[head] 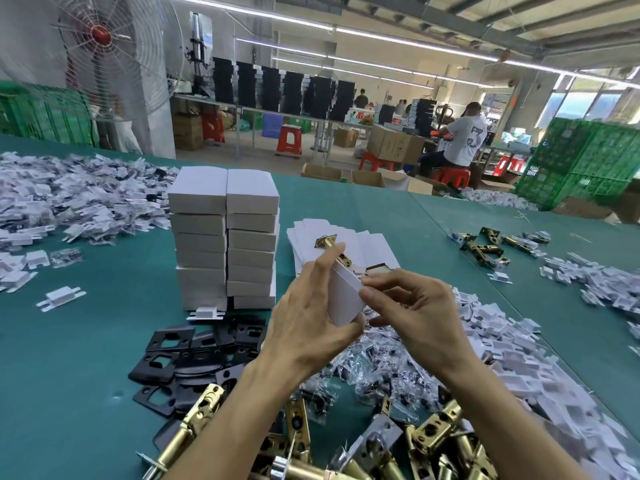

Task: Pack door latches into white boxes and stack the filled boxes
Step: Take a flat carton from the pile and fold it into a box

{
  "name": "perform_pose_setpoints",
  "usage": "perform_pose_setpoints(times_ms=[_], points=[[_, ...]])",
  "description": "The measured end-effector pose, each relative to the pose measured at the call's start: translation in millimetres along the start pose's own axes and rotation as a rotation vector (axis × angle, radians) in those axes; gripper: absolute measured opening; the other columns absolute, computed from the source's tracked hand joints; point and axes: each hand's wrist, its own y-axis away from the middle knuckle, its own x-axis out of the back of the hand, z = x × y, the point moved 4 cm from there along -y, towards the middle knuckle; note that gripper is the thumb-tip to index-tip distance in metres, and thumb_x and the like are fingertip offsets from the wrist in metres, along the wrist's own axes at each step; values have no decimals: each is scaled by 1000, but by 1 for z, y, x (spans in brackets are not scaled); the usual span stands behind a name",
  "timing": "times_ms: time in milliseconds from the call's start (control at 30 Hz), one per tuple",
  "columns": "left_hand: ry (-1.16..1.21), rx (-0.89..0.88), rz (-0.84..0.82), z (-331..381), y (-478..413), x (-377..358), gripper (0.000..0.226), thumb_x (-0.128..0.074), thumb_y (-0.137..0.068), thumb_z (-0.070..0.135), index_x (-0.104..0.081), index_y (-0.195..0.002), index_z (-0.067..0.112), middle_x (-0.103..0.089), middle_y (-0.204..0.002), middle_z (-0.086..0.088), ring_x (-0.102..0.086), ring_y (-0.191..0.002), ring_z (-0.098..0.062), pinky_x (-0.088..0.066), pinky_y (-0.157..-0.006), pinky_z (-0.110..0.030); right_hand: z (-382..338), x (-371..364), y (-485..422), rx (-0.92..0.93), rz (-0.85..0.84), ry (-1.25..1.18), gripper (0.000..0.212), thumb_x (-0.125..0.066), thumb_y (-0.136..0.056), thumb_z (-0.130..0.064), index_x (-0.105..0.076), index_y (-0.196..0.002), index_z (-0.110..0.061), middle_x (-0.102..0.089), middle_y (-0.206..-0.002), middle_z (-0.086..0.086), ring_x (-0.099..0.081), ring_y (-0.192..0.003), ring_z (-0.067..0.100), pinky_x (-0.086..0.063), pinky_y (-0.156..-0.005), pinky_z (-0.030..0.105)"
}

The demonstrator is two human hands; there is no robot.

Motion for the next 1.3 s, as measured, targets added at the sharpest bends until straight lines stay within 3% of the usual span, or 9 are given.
perform_pose_setpoints(times_ms=[267,467,567,667,800,933,1033,1167,1300], points=[[72,59,16,3,-1,4,59,-64,-75,59,-28,-119,42,-51,-109,11,-62,-79,-18,-55,-57,-36,3,-15,12,72,-41,28,28,-74,-88,-22,-67,-111,-39,-64,-111,-10,-71,-88,17,-62,-69,38],[88,47,9,7,-1,8,57,-67,-73,62,-32,-114,43,-47,-104,16,-59,-82,-12,-52,-57,-31,6,-22,18,-33,19,-90,26,-68,-90,-29,-71,-111,-45,-67,-64,18,-62,-60,44,-54,-66,63],[202,37,-50,7,-3,6,69,-80,-73,53,-33,-121,43,-45,-125,13,-57,-107,-15,-57,-79,-41,1,-20,16,-17,42,-76,24,-68,-92,-18,-72,-107,-36,-72,-76,14,-69,-66,38,-59,-64,54],[207,-8,4,12,-6,11,89,-81,-65,59,-30,-135,40,-35,-143,8,-40,-131,-8,-45,-102,-27,-1,-8,12,19,205,-5,36,-68,-92,-10,-64,-110,-42,-72,-100,0,-73,-78,17,-61,-63,34],[475,376,211,2,-13,28,71,-66,-65,76,-43,-117,33,-55,-115,5,-60,-102,-9,-54,-73,-19,-4,2,10,115,327,43,56,-74,-85,-5,-52,-133,-24,-60,-119,0,-66,-105,17,-60,-79,28],[1183,777,-275,2,-10,9,77,-59,-74,79,-58,-128,24,-68,-121,-13,-71,-100,-31,-60,-73,-47,-14,-15,11,313,157,191,56,-75,-81,-1,-58,-128,-26,-56,-111,3,-60,-108,18,-61,-81,37],[1497,823,-234,6,-10,10,67,-66,-75,62,-65,-121,13,-71,-106,-16,-72,-81,-29,-60,-65,-45,-15,-31,11,368,-34,267,52,-77,-78,-2,-64,-122,-27,-59,-114,1,-59,-113,14,-57,-89,38],[1159,705,103,-10,-15,22,63,-75,-84,30,-38,-135,35,-64,-117,-9,-69,-95,-30,-61,-71,-52,1,-25,9,53,-265,306,33,-76,-85,-27,-63,-115,-33,-69,-101,-9,-66,-94,3,-57,-86,28],[1014,557,11,-5,-17,24,67,-85,-72,30,-47,-124,52,-67,-109,11,-63,-107,-22,-58,-81,-62,23,-9,18,-332,-483,703,13,-64,-93,-39,-64,-98,-28,-68,-87,-6,-67,-74,6,-58,-72,29]])
